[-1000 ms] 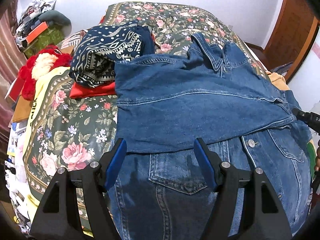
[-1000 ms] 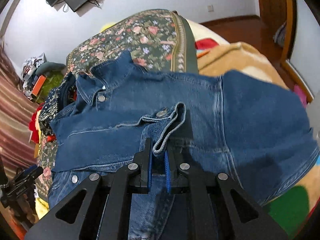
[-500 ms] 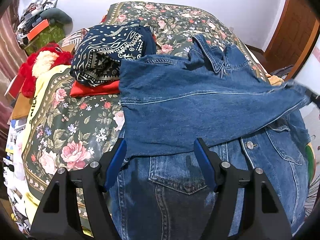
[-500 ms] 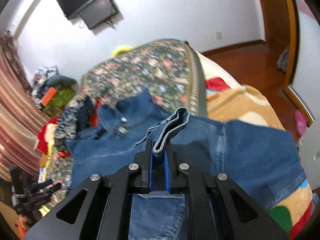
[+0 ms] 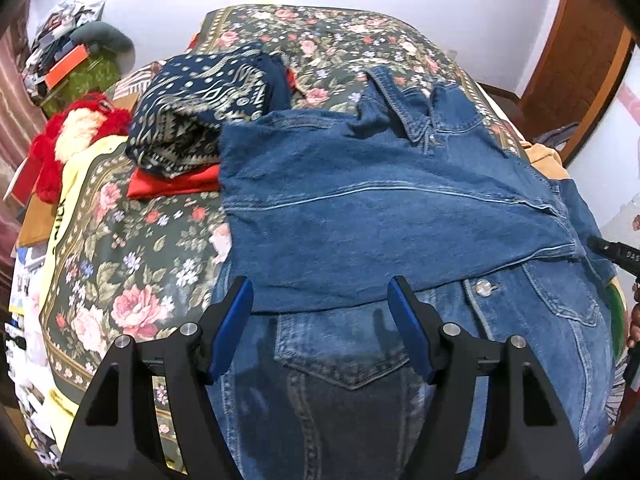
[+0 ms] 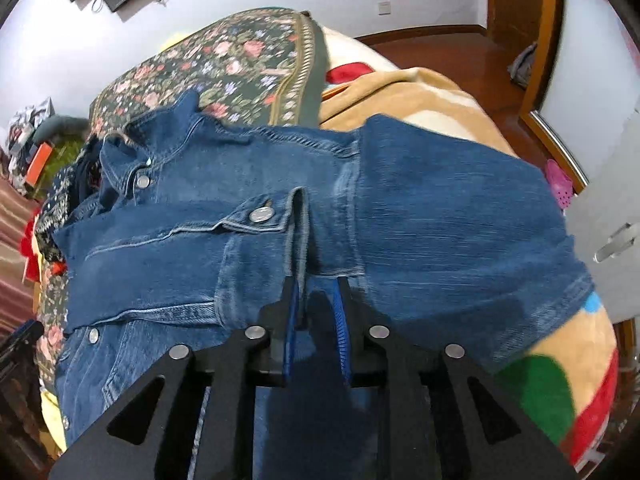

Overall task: Fold large clothes
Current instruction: 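Lift the held sleeve and fold it across the jacket with the right gripper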

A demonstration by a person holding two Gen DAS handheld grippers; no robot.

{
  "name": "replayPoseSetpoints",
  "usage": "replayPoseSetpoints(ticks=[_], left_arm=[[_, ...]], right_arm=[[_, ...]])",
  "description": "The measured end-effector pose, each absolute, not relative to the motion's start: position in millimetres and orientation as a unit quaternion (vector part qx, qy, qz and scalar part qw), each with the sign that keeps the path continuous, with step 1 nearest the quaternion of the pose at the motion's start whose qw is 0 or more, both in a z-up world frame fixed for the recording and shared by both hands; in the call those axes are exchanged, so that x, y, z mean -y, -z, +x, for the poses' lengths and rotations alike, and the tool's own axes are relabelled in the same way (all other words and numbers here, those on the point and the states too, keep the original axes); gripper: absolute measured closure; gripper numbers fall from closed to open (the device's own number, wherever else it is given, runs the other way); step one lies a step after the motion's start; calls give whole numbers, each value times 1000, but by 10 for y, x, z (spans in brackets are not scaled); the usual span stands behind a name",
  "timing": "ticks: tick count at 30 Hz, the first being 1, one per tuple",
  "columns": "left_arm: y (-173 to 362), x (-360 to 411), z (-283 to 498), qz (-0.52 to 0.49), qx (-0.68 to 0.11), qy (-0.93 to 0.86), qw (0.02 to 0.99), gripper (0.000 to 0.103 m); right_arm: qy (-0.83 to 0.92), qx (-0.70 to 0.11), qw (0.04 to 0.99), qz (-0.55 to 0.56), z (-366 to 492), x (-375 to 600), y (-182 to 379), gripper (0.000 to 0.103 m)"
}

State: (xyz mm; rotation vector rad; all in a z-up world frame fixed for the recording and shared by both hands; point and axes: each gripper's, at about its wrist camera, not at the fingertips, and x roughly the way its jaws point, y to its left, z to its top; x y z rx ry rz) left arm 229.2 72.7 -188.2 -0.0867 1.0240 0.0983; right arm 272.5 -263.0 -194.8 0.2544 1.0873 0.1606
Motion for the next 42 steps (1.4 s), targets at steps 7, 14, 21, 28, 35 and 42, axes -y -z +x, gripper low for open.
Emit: replayPoseSetpoints(ticks=[7, 14, 21, 28, 35, 42], left_arm=[[1712, -394, 2505, -30, -470, -13, 882, 34], [1625, 8, 2737, -25, -465, 29, 885, 34], [1658, 350, 2875, -11, -471, 55, 880, 34], [1786, 437, 2961, -2, -488, 53, 871, 34], [1844, 334, 2978, -19, -495, 37, 868, 34], [1816, 230, 2902, -27, -490, 30, 871, 34]], right_arm=[[-24, -457, 873, 169, 2549, 3192, 1615, 53], [42, -458, 860, 223, 2479, 3814, 1772, 52], [69, -500, 791, 346, 2469, 4250, 2364, 52], [63, -489, 781, 383, 2582, 4323, 2525, 52], [90, -497, 777, 375, 2851, 4382, 2636, 49], [113, -495, 788, 347, 2890, 4333, 2533, 60]])
